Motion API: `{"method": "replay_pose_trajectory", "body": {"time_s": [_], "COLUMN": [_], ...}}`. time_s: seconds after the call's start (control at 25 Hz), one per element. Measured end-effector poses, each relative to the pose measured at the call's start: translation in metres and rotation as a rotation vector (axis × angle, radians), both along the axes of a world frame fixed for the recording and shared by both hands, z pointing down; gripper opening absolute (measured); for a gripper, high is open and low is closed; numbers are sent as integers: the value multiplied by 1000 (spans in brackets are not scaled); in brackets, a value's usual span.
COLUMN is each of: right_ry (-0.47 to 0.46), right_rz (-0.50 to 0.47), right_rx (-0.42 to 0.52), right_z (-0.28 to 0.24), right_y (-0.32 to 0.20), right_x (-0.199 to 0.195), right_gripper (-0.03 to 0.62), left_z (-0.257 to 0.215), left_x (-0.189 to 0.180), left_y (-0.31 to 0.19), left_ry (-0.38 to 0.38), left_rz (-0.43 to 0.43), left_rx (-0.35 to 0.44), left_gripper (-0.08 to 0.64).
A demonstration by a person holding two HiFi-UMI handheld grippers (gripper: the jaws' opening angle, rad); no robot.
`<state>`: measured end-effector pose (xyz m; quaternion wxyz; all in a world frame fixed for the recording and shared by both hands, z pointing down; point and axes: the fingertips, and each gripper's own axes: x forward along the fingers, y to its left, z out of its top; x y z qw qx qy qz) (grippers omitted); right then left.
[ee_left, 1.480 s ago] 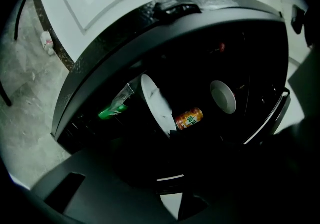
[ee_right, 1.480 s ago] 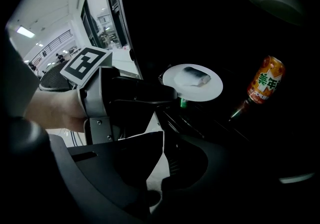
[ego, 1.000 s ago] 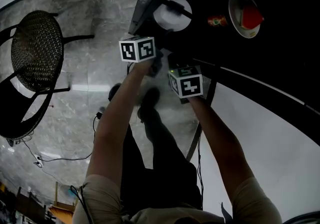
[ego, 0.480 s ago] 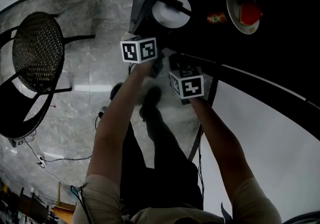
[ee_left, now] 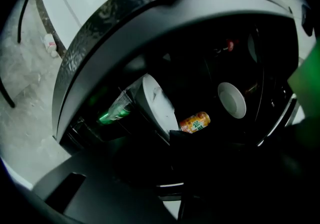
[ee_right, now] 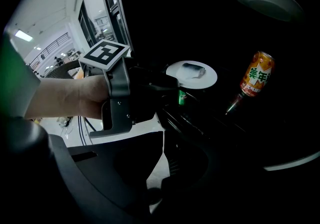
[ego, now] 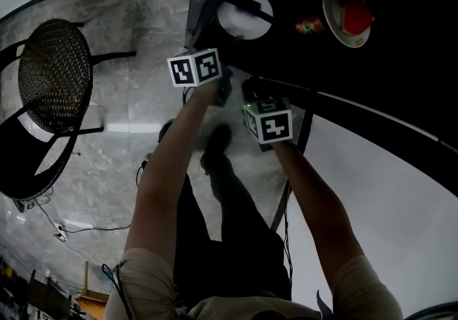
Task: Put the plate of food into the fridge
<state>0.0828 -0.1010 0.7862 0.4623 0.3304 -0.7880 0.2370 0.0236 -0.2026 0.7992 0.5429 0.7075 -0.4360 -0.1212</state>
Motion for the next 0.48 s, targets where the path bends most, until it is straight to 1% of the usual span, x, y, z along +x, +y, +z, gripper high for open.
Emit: {"method": "replay_pose_trajectory", "body": {"time_s": [0.12,0.32,0.4,0.48], "right_ry": [-3,-4,-15,-30], "right_rz": [3,13,25,45], "right_rx": [3,-9,-13,-20], "right_z": [-1,-2,-7,-14], "right_y": [-1,5,6,6], "right_x": [1,2,-2,-6], "right_gripper": [23,23,23,23], "left_z": [0,-11,-15,-21], "left_x": [0,6,6,6], "left_y": [0,13,22,32], "left_ry": [3,-24,-40,-41], "left_rz": [7,68,88,101], "left_rx": [4,27,25,15], "left_gripper": [84,87,87,87]}}
